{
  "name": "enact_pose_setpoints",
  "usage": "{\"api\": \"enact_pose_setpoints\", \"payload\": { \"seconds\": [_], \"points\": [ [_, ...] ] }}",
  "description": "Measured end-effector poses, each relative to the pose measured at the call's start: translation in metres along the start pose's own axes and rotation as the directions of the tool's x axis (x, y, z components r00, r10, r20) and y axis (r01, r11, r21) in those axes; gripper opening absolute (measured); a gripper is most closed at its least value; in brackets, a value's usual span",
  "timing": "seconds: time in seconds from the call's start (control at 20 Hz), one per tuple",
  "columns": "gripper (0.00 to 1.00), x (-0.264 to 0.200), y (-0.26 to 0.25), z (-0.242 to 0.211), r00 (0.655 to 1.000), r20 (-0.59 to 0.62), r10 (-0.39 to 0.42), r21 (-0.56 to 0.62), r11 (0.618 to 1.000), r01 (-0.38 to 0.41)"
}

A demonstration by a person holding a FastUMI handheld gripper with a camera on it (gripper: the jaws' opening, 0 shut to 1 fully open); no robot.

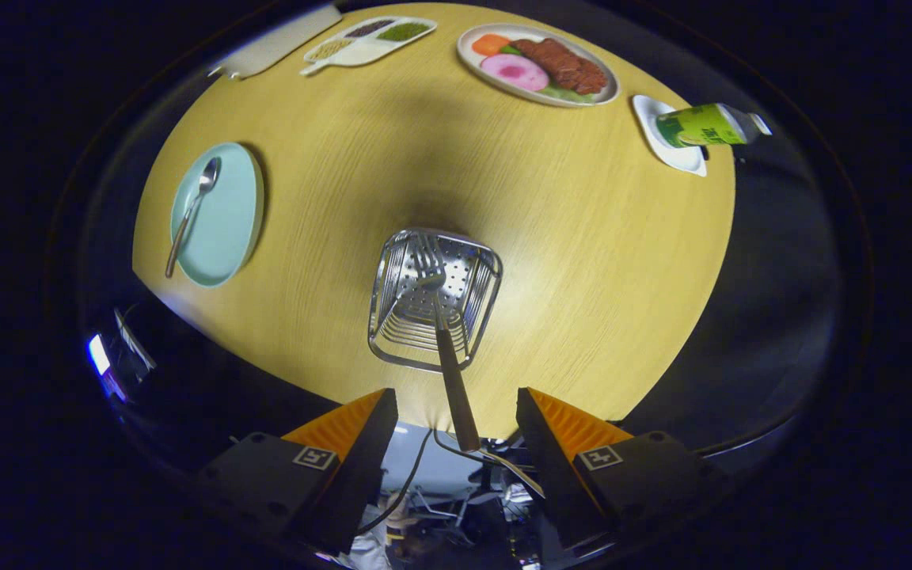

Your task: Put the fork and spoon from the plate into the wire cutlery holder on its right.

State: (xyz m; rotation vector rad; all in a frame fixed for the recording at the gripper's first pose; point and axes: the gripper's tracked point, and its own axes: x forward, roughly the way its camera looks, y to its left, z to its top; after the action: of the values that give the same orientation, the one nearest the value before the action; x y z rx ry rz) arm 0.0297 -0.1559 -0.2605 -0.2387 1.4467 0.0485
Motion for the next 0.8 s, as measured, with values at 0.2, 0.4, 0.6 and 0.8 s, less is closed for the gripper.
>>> {"api": "enact_pose_setpoints", "payload": {
  "seconds": [0.2,0.4,0.6,0.8],
  "points": [
    [0.95,-0.047,0.027,0.017,0.962,0.265,0.067,0.091,0.991,-0.094],
    [0.97,-0.076,0.082,0.042,0.888,0.447,0.106,0.115,0.978,-0.175],
    [0.97,-0.085,0.179,0.065,0.807,0.531,0.260,0.054,0.940,-0.338],
    [0.97,-0.061,0.260,0.088,0.771,0.536,0.344,0.017,0.908,-0.418]
  ]
}}
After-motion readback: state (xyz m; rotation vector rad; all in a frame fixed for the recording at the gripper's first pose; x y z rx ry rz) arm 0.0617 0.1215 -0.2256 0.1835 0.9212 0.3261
